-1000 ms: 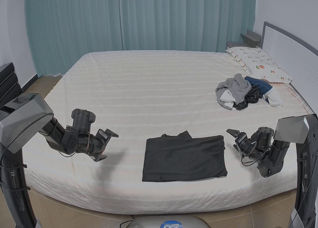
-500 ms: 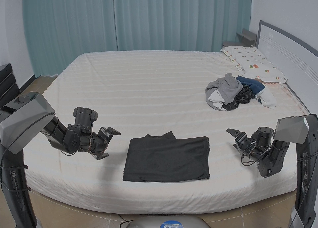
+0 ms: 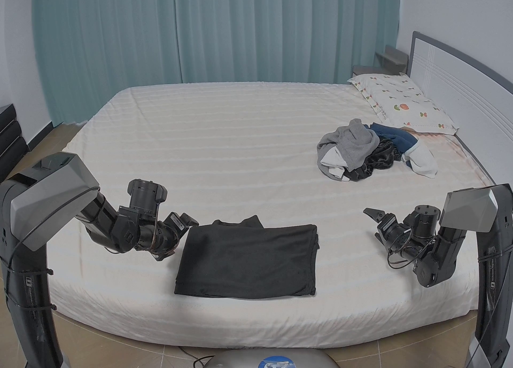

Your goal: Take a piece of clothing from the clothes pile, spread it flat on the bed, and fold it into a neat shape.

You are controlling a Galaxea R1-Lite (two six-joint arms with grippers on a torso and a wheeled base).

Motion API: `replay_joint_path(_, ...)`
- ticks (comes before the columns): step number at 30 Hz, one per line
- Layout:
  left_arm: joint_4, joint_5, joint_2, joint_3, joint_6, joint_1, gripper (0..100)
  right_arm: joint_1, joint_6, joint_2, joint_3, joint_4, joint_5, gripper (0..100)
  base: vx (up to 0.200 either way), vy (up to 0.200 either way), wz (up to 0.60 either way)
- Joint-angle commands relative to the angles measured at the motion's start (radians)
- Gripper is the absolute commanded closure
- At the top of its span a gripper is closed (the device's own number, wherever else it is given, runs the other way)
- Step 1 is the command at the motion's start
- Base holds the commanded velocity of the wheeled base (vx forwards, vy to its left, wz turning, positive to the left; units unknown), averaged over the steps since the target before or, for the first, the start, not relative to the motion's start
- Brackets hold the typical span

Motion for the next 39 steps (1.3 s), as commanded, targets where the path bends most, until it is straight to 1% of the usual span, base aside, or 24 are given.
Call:
replay_joint_path(1,-0.005,0.056,0.052,0.007,0.046,-0.028,0,0.007,-0.001,0.001,-0.004,0.001,0.001,0,0.000,0.000,0.00)
replay_joint_path(2,-0.005,0.056,0.052,0.007,0.046,-0.028,0,0.007,-0.001,0.001,-0.004,0.001,0.001,0,0.000,0.000,0.00)
replay_joint_path(3,-0.029,0.097,0.071,0.008,0.048,-0.042,0,0.013,-0.001,0.003,-0.004,0.002,-0.001,0,0.000,0.000,0.00)
replay_joint_path(5,-0.055,0.111,0.081,0.010,0.049,-0.045,0,0.014,-0.001,0.004,-0.004,0.002,-0.001,0,0.000,0.000,0.00)
replay_joint_path(6,-0.098,0.120,0.091,0.026,0.051,-0.048,0,0.014,-0.001,0.006,-0.004,0.002,-0.001,0,0.000,0.000,0.00)
replay_joint_path(9,-0.171,0.113,0.089,0.072,0.063,-0.055,0,0.014,-0.001,0.009,-0.005,0.002,-0.001,0,0.000,0.000,0.00)
replay_joint_path(13,-0.278,0.110,0.098,0.137,0.134,-0.060,0,0.014,-0.001,0.009,-0.005,0.001,-0.001,0,0.000,0.000,0.00)
replay_joint_path(15,-0.345,0.094,0.101,0.172,0.161,-0.058,0,0.014,-0.001,0.009,-0.005,0.001,-0.001,0,0.000,0.000,0.00)
replay_joint_path(17,-0.410,0.059,0.100,0.218,0.172,-0.057,0,0.014,-0.001,0.009,-0.005,0.001,-0.001,0,0.000,0.000,0.00)
replay_joint_path(18,-0.410,0.059,0.100,0.218,0.172,-0.057,0,0.014,-0.001,0.009,-0.005,0.001,-0.001,0,0.000,0.000,0.00)
replay_joint_path(19,-0.468,0.012,0.095,0.257,0.183,-0.052,0,0.014,-0.001,0.009,-0.005,0.001,-0.001,0,0.000,0.000,0.00)
replay_joint_path(20,-0.494,-0.007,0.095,0.272,0.191,-0.049,0,0.014,-0.001,0.010,-0.005,0.001,-0.001,0,0.000,0.000,0.00)
replay_joint_path(22,-0.529,-0.016,0.097,0.287,0.194,-0.049,0,0.016,-0.001,0.010,-0.005,0.001,-0.001,0,0.000,0.000,0.00)
replay_joint_path(25,-0.539,-0.016,0.101,0.289,0.201,-0.049,0,0.017,-0.001,0.010,-0.005,0.001,-0.001,0,0.000,0.000,0.00)
replay_joint_path(30,-0.542,-0.007,0.124,0.289,0.250,-0.052,0,0.019,-0.001,0.009,-0.004,-0.001,-0.001,0,0.000,0.000,0.00)
replay_joint_path(39,-0.543,0.008,0.131,0.284,0.252,-0.057,0,0.019,-0.001,0.009,-0.002,-0.002,-0.001,0,0.000,0.000,0.00)
